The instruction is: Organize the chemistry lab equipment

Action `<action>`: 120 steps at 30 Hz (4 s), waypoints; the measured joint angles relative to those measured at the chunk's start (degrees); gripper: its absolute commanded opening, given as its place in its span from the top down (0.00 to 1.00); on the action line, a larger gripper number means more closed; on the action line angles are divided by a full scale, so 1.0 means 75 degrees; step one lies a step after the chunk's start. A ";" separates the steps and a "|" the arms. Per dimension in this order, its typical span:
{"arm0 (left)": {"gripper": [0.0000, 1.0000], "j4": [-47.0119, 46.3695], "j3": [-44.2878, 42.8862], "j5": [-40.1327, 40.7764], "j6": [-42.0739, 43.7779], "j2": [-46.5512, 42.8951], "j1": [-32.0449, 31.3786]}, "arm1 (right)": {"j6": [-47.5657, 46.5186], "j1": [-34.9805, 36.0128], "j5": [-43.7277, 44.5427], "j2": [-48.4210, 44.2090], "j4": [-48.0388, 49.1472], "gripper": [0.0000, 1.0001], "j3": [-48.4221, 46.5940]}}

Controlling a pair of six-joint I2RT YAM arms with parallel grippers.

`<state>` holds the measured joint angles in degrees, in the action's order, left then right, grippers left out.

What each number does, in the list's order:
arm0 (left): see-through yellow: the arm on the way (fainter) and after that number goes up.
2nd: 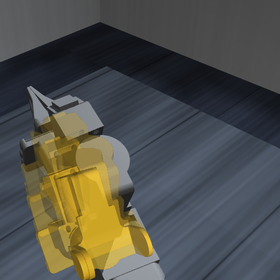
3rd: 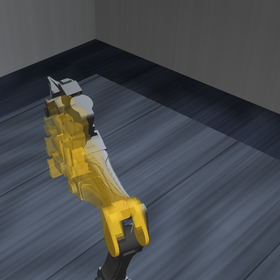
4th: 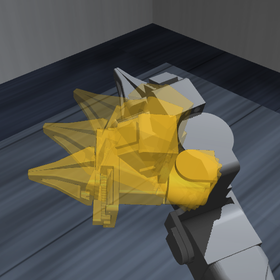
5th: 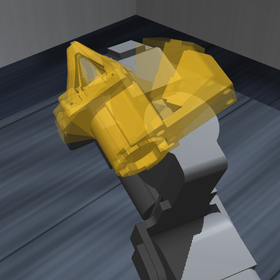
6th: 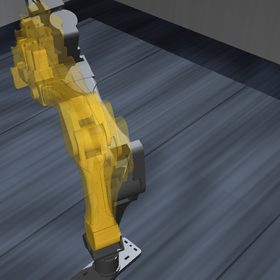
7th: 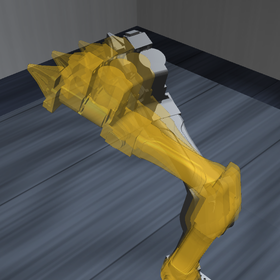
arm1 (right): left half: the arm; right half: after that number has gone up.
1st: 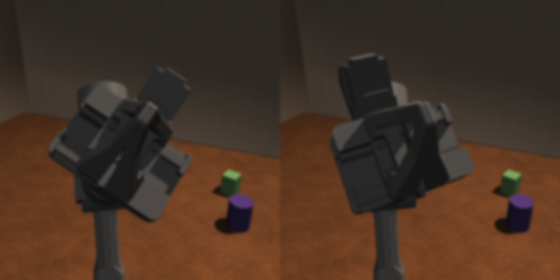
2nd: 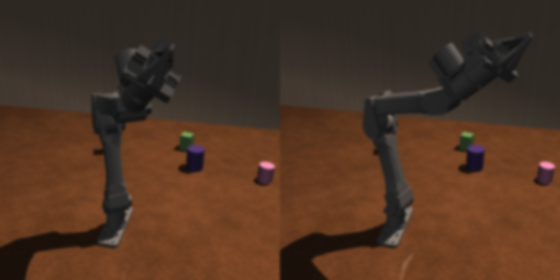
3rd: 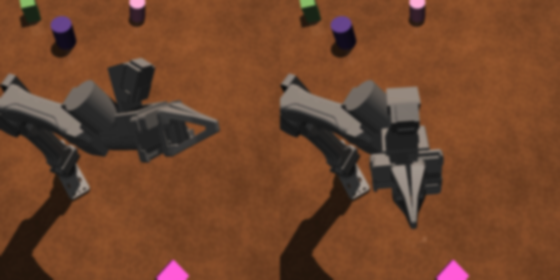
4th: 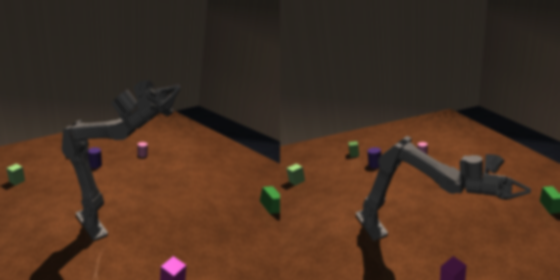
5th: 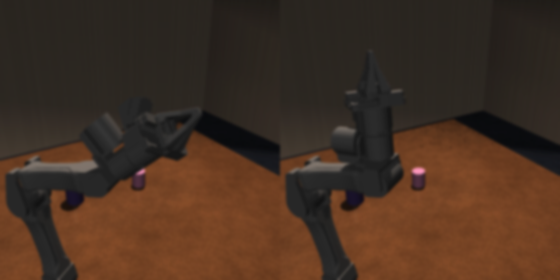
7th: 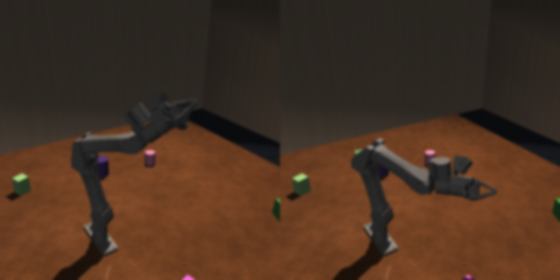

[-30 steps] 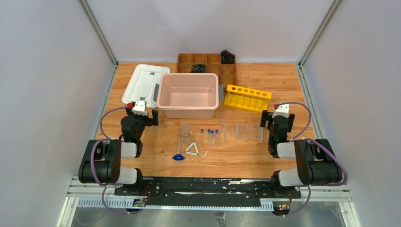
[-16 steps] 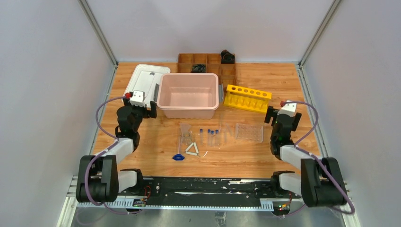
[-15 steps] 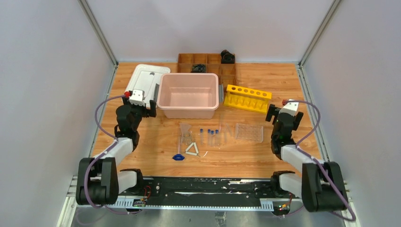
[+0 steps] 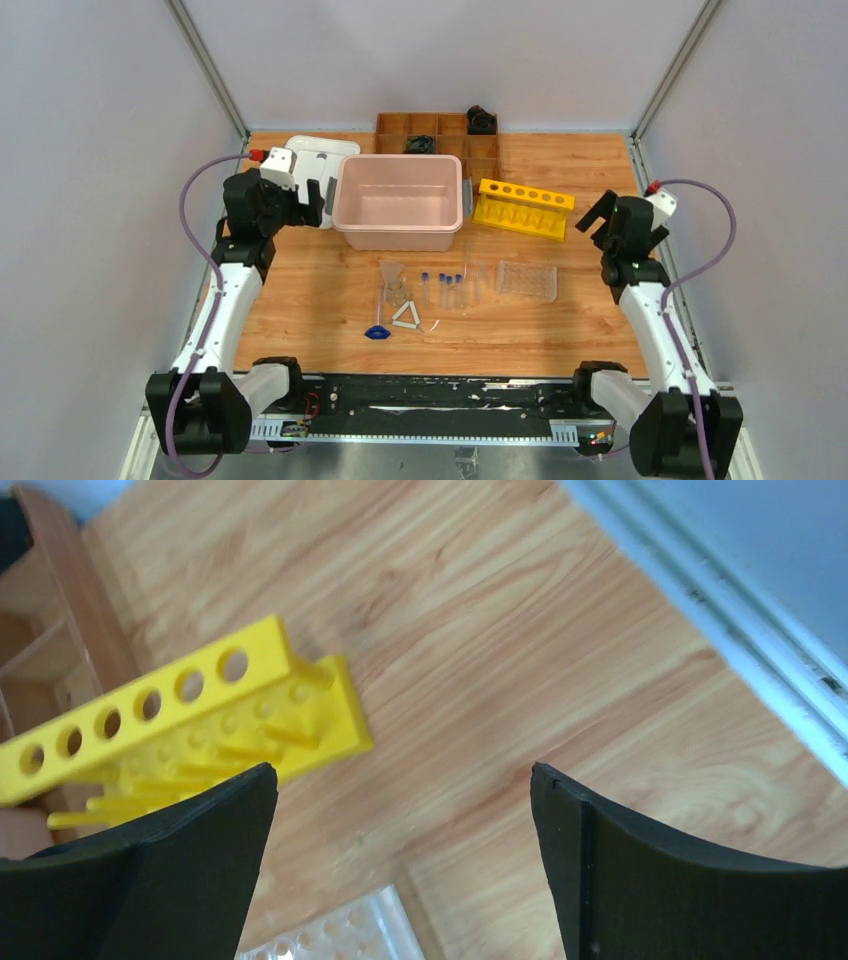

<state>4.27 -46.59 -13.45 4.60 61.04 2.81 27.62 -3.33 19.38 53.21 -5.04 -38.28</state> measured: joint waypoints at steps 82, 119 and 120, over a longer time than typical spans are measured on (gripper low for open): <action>0.00 0.3867 -0.2168 -0.0927 -0.0533 -0.0157 0.0009 | 0.1172 0.5802 -0.0495 0.5450 0.1309 0.64 -0.1169; 0.00 0.4849 -0.3838 -0.2804 -0.0530 -0.0029 -0.0560 | 0.1976 0.5808 -0.0562 0.0711 0.0358 1.00 -0.0420; 0.00 0.4864 -0.3850 -0.2856 -0.0504 -0.0015 -0.0708 | 0.1979 0.5823 -0.0557 0.0554 0.0318 1.00 -0.0475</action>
<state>40.75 -75.46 -34.87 0.82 60.93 -2.50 42.46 40.34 15.20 57.36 -2.66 -41.85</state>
